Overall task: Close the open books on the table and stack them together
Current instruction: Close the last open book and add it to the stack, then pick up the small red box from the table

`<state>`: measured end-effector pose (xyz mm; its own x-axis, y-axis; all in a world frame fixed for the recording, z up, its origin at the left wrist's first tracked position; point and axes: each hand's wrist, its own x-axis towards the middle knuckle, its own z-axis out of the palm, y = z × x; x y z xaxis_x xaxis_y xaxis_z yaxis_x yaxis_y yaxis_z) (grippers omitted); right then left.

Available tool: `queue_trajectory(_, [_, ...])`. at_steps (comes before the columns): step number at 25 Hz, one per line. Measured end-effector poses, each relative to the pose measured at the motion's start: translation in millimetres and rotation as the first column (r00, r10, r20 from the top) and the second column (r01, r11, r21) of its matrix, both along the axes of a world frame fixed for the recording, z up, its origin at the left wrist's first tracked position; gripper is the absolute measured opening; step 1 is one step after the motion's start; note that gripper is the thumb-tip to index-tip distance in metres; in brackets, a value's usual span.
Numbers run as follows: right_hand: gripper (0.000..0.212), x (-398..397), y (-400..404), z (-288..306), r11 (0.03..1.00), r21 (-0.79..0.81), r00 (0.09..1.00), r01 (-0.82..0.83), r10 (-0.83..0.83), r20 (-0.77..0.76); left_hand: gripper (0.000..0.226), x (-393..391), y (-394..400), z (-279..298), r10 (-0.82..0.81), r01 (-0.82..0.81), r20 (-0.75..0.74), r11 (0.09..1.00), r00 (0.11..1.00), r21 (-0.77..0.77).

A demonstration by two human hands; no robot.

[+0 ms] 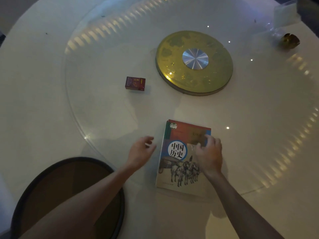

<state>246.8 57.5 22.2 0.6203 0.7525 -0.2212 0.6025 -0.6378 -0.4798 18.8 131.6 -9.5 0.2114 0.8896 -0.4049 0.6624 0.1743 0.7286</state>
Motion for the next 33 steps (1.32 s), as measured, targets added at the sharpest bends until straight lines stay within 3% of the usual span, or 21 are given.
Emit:
queue_trajectory(4, [0.047,-20.5,99.4,13.5,0.976,0.091,0.971,-0.197,0.207,-0.121,0.040,-21.8,91.6,9.8,0.204,-0.203,-0.003,0.977,0.979,0.067])
queue_trajectory(7, [0.052,-39.7,164.9,16.8,0.923,0.092,0.909,-0.374,0.385,-0.160,0.055,-33.9,144.0,10.8,0.309,-0.311,0.039,0.949,0.950,0.050])
queue_trajectory(12, [0.065,-75.0,241.0,5.5,0.822,0.024,0.797,-0.569,0.559,-0.230,0.077,-47.5,197.9,-8.4,0.321,-0.322,0.061,0.947,0.945,0.006])
queue_trajectory(15, [0.064,-90.2,263.5,-1.8,0.851,0.037,0.796,-0.523,0.504,-0.336,0.078,-47.0,214.0,-16.6,0.278,-0.275,0.078,0.960,0.957,-0.041])
queue_trajectory(19, [0.060,-99.8,279.4,-8.0,0.914,0.078,0.761,-0.399,0.377,-0.528,0.069,-41.2,224.7,-16.5,0.262,-0.231,0.213,0.960,0.941,-0.158])
queue_trajectory(23, [0.048,-105.4,278.1,-17.6,0.953,0.083,0.780,-0.292,0.287,-0.556,0.046,-42.8,216.2,-9.9,0.303,-0.262,0.303,0.950,0.903,-0.171])
queue_trajectory(25, [0.050,-110.7,268.9,-22.2,0.975,0.070,0.810,-0.213,0.216,-0.545,0.032,-48.0,204.1,-10.3,0.431,-0.403,0.293,0.902,0.854,-0.151])
queue_trajectory(27, [0.030,-122.6,252.6,-22.3,0.975,0.079,0.809,-0.210,0.218,-0.546,0.027,-56.5,184.8,-13.2,0.526,-0.511,0.244,0.850,0.815,-0.128])
queue_trajectory(29, [0.017,-137.3,234.2,-23.0,0.970,0.078,0.808,-0.232,0.237,-0.539,0.025,-66.7,160.3,-11.8,0.545,-0.535,0.185,0.838,0.818,-0.106])
queue_trajectory(33, [0.020,-172.0,188.5,-20.9,0.949,0.046,0.789,-0.312,0.286,-0.544,0.025,-102.3,101.8,1.9,0.574,-0.572,0.101,0.819,0.813,-0.045])
